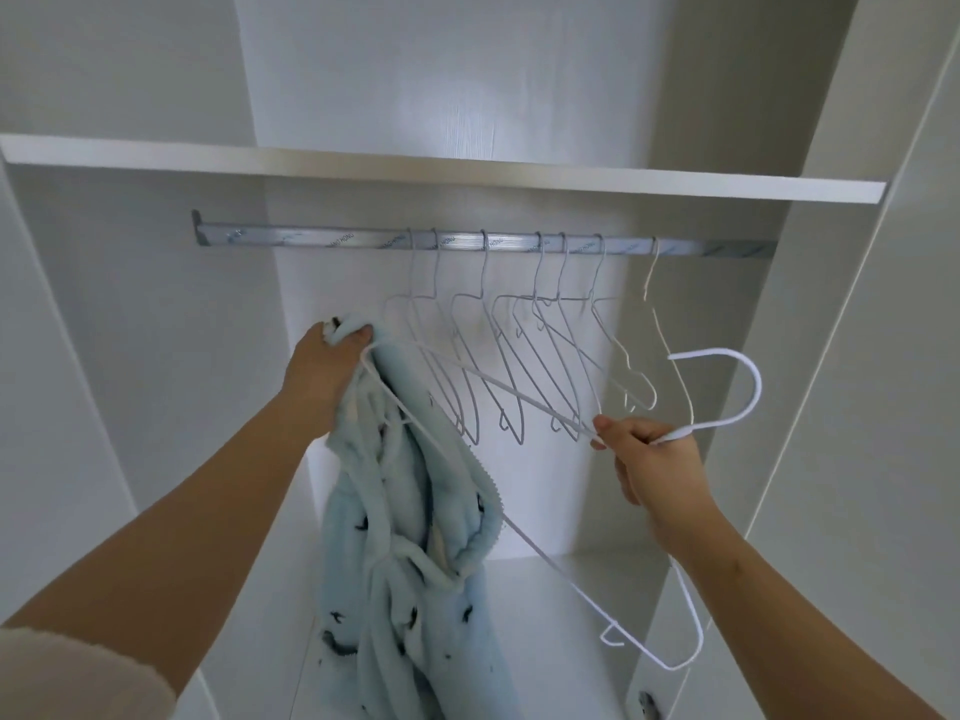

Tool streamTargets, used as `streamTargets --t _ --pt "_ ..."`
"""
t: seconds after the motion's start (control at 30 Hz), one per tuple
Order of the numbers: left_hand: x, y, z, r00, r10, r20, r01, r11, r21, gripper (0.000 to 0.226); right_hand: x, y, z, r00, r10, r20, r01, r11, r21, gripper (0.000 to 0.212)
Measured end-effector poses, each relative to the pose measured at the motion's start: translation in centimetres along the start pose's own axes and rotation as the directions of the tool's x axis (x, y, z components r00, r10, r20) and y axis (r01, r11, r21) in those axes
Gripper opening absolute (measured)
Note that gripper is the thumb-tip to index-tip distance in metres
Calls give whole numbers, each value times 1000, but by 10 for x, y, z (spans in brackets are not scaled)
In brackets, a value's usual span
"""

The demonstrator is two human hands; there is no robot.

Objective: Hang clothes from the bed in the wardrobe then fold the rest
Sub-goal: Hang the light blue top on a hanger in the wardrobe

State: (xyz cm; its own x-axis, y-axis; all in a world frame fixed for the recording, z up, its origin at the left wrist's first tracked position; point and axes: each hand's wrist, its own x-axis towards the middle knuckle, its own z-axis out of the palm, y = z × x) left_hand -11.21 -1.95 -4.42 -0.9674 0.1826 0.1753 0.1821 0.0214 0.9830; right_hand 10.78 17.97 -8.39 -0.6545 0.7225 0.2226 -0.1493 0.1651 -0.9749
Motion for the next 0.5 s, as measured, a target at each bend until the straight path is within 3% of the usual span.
streamTargets --t 0.17,0.27,0.43,0.5 --pt "-12 9 -3 992 127 -14 -126 992 25 8 -5 1 3 999 20 48 -14 992 -129 35" --pt "-38 19 11 976 197 99 -197 980 -11 9 -11 0 27 992 14 122 17 969 -246 29" --pt "-86 22 46 901 256 350 -226 966 -125 22 -24 0 83 970 12 242 56 961 -271 31" --pt "-91 21 52 900 264 347 -218 962 -167 26 -29 -3 103 968 -1 252 68 965 -255 32"
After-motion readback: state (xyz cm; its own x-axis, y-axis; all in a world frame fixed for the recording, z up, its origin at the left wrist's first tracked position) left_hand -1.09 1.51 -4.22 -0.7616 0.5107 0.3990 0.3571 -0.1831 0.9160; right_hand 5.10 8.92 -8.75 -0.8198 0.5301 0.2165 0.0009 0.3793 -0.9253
